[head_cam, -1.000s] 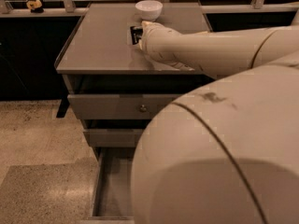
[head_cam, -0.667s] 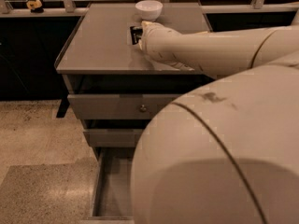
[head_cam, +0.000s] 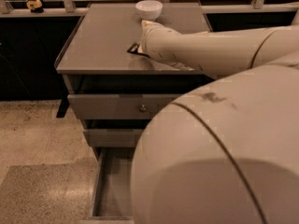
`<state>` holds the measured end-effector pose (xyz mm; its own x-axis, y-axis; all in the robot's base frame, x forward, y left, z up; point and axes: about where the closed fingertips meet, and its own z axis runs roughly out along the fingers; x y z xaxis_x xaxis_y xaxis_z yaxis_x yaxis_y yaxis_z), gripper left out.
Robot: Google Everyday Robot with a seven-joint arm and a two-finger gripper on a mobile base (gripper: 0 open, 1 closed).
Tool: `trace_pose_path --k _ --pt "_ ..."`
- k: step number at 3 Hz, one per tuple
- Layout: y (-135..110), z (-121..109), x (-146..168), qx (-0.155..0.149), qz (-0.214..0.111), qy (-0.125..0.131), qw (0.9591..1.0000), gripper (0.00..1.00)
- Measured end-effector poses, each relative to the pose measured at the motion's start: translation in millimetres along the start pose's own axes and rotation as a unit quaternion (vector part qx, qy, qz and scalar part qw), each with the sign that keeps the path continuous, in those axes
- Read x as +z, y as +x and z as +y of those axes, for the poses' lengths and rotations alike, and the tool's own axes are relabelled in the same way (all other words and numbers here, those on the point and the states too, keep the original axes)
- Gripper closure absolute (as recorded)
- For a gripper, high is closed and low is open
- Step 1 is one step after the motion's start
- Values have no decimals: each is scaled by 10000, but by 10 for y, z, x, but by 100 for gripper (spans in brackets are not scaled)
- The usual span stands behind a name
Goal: Pick rxbar chocolate from bottom drawer and place on counter
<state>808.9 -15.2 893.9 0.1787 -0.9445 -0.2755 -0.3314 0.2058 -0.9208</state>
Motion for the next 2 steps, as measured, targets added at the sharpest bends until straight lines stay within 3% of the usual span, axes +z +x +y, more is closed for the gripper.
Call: trace_pose_path --k 1,2 --pt "0 0 0 0 0 0 10000 0" --pt "0 0 0 0 0 0 10000 0"
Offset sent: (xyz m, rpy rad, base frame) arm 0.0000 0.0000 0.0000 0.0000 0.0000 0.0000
